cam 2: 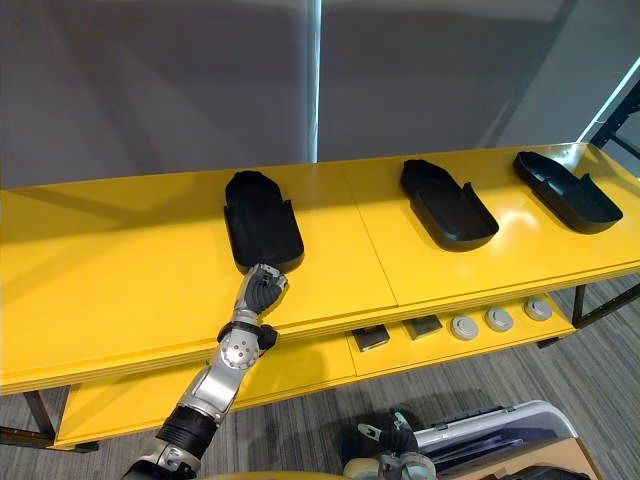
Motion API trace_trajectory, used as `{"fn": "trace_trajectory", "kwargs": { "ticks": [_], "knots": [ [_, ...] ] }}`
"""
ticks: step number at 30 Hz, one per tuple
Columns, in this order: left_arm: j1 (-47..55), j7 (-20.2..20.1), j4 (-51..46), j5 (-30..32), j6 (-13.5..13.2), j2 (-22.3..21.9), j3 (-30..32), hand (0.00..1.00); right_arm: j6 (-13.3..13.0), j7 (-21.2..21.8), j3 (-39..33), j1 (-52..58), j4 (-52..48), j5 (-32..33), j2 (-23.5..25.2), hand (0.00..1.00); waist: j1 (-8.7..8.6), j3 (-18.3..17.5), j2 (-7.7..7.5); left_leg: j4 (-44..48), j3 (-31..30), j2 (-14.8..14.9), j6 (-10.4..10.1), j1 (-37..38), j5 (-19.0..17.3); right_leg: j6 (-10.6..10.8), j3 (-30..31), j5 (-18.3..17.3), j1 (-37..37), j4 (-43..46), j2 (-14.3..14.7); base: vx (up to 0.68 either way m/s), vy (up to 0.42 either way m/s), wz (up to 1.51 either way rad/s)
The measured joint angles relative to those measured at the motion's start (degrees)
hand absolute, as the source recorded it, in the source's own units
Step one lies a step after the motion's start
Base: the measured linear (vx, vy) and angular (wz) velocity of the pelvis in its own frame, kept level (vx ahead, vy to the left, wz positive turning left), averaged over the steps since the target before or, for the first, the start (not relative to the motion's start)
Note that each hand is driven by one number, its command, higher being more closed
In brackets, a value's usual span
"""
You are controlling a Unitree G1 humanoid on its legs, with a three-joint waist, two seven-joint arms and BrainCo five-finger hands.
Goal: Walk over and take plastic housings, then place them on the shelf
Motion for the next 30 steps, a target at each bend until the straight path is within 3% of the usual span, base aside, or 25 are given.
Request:
{"fn": "trace_trajectory", "kwargs": {
  "ticks": [19, 22, 25, 27, 30],
  "knots": [
    [-0.8, 1.1, -0.9, 0.7, 0.1, 0.6, 1.7, 1.0, -0.4, -0.2, -0.1, -0.3, 0.5, 0.0, 0.0, 0.0, -0.03, 0.2, -0.08, 0.5, -0.6, 0.1, -0.2, -0.3, -0.3, 0.0, -0.4, 0.0, 0.0, 0.0, 0.1, -0.03, -0.023, 0.01],
    [0.1, 1.0, -10.7, -1.0, -0.5, 1.8, 2.3, 1.0, -0.5, -0.2, 0.0, -0.7, 1.1, 0.0, 0.0, 0.0, 0.03, 0.2, -0.01, 0.7, -1.5, 0.0, -0.2, -0.3, -0.2, 0.0, -1.3, 0.0, 0.6, 0.0, -0.3, -0.03, -0.017, 0.15],
    [1.8, 1.1, -23.6, -5.5, -4.0, 2.8, 5.6, 1.0, -0.4, -0.2, -0.1, -1.1, 2.0, 0.0, -0.1, 0.0, 0.53, 0.2, -0.01, 1.0, -2.1, -0.1, -0.1, -0.9, -0.3, 0.0, -1.6, 0.0, 0.9, 0.2, -0.5, -0.05, -0.015, 0.09],
    [2.0, 1.1, -29.0, -8.5, -5.8, 3.4, 10.0, 1.0, -0.3, -0.2, -0.2, -1.1, 2.3, 0.0, -0.3, 0.0, 1.58, 0.3, 0.03, 1.3, -2.4, -0.1, 0.0, -0.9, -0.3, 0.0, -1.7, 0.0, 1.1, 0.3, -0.6, -0.05, -0.018, 0.09],
    [4.6, 3.7, -35.9, -14.6, -8.5, 3.5, 22.1, 1.0, -0.3, -0.1, -0.3, -1.1, 2.9, 0.0, -0.5, 0.0, 2.41, 0.4, 0.2, 1.9, -4.2, 0.0, 0.0, -1.1, -0.3, 0.0, -3.0, -0.1, 2.1, 0.3, -0.7, -0.05, -0.03, 0.28]
  ]
}}
